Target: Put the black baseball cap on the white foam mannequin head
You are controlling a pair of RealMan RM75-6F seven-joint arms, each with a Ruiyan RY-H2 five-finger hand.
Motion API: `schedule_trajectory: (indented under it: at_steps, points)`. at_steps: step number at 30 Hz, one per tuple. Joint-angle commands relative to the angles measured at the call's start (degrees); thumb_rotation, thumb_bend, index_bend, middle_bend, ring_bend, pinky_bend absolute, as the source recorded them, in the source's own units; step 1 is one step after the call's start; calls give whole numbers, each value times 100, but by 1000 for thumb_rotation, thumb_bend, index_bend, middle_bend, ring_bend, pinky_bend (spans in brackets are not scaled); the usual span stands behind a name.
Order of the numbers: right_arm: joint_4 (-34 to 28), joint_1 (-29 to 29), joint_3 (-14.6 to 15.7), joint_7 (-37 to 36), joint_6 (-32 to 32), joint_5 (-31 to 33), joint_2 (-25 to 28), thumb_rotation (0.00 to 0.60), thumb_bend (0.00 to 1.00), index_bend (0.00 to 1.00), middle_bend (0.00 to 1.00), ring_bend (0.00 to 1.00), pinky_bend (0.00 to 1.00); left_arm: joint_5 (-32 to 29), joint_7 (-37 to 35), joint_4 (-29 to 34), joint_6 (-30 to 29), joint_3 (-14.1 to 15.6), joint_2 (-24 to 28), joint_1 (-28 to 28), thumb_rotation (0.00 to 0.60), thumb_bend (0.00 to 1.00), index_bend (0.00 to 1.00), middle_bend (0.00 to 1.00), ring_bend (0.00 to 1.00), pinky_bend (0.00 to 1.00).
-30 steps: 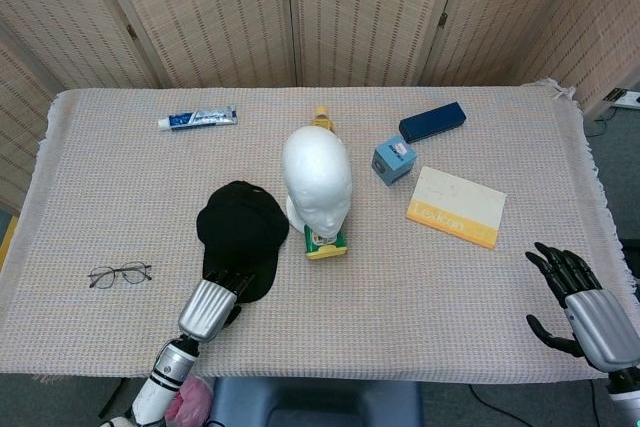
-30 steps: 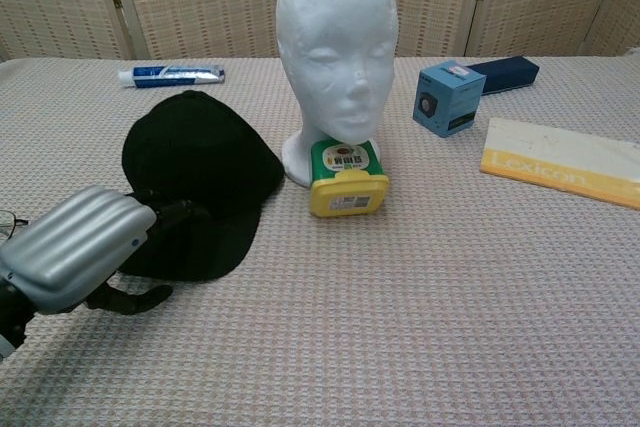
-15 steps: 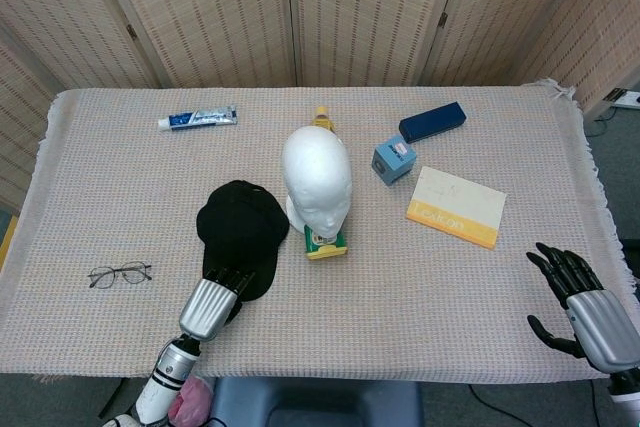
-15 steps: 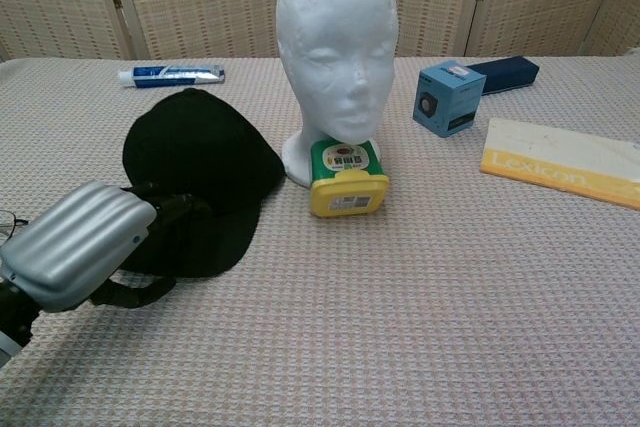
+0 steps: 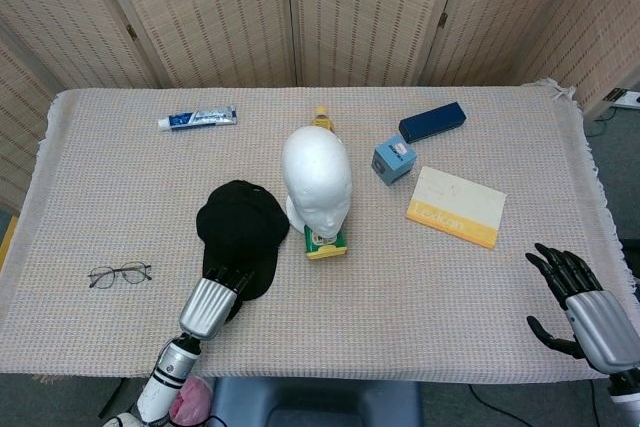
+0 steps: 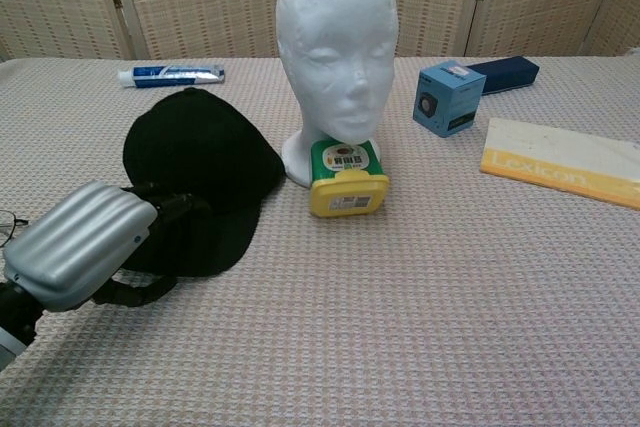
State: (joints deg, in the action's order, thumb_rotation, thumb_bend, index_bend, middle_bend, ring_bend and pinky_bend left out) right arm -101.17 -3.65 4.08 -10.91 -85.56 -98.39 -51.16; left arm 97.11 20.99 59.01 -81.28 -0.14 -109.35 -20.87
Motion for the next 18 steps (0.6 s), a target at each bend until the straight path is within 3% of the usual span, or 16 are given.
schedule_trajectory:
  at_steps: [1, 18]
  points:
    - [-4, 2, -2, 3, 0, 4, 1, 600, 282, 0, 0, 0, 0, -16, -48, -51, 8, 6, -27, -11, 600, 295, 282, 434, 328, 549]
    - [-55, -41, -15, 97, 137, 73, -12, 600, 282, 0, 0, 0, 0, -44, -427, -640, -182, -26, -297, -62, 600, 295, 287, 445, 328, 549]
